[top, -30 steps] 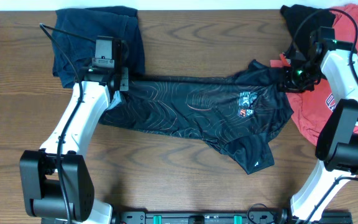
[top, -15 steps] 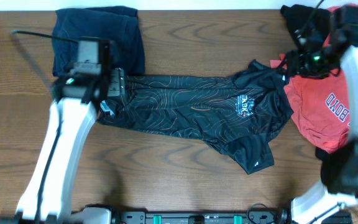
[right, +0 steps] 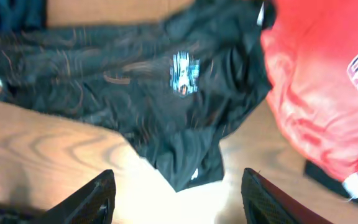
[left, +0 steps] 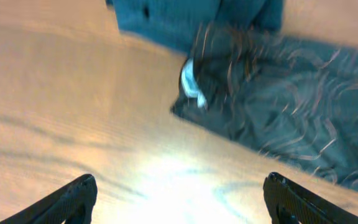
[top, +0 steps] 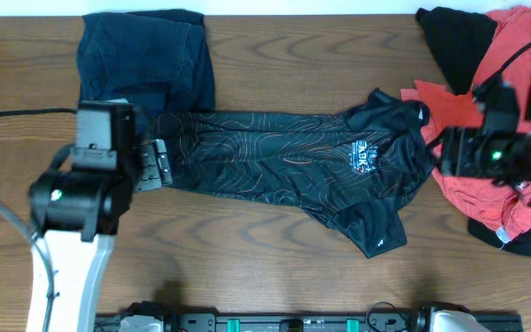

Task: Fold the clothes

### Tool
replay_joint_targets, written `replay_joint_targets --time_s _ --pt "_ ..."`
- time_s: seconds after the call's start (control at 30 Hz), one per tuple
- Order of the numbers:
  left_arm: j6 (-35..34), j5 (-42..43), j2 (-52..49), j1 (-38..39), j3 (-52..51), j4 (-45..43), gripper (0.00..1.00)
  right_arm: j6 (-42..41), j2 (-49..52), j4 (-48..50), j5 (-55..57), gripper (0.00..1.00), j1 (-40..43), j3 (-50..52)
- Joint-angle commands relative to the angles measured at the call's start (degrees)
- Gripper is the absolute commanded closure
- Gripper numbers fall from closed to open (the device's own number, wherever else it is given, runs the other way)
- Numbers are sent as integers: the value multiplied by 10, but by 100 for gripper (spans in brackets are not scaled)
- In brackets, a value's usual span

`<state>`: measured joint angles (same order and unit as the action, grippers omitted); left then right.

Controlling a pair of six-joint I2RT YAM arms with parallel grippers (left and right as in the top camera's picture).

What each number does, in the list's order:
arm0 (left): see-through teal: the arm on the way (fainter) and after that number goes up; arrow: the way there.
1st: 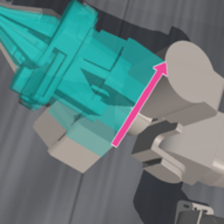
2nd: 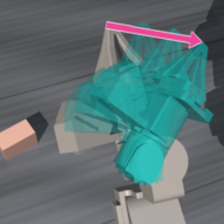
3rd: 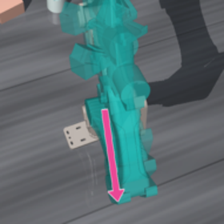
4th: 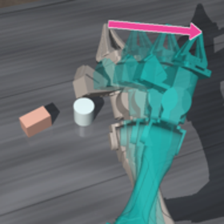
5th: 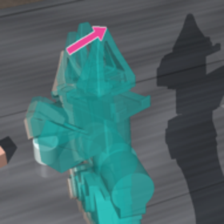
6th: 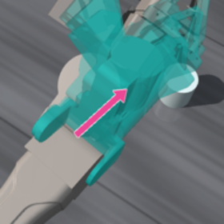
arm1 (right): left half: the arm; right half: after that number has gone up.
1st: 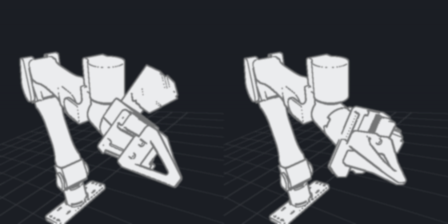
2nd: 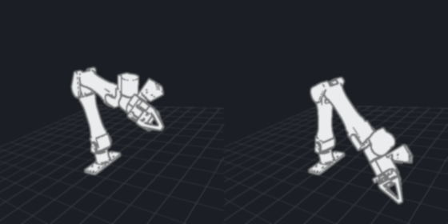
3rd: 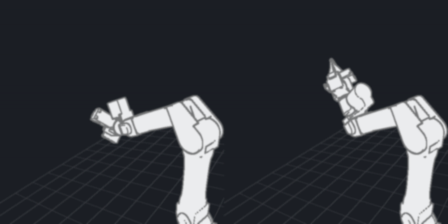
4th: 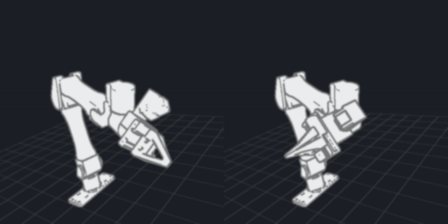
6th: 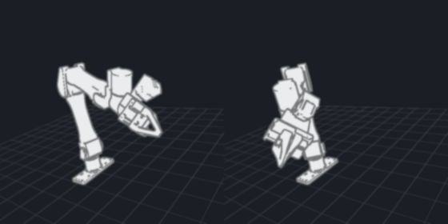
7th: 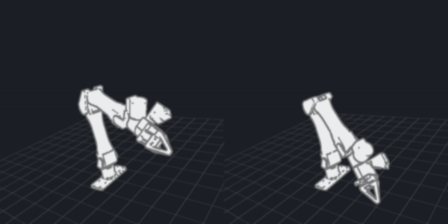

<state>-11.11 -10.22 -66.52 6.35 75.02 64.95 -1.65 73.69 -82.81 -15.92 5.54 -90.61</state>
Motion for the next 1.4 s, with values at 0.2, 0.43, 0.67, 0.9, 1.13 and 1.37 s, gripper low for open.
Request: replay_joint_targets --time_s 0.2,0.43,0.67,0.9,1.13,1.37 --pt "-15 10 -126 -67 -87 -102 12 -74 -62 100 5 38 -72 236" --pt "76 71 -270 -81 -89 -160 12 -110 -60 173 5 40 -142 321" --pt "112 83 -363 -81 -89 -189 14 -112 -60 179 7 42 -162 327" --pt "161 83 -372 -83 -98 -203 15 -112 -60 183 7 44 -162 327" --pt "165 83 -372 -104 -157 -278 16 -112 -60 188 7 46 -163 327" --pt "164 99 -372 -107 -160 -296 24 -116 -60 188 7 48 -165 327"
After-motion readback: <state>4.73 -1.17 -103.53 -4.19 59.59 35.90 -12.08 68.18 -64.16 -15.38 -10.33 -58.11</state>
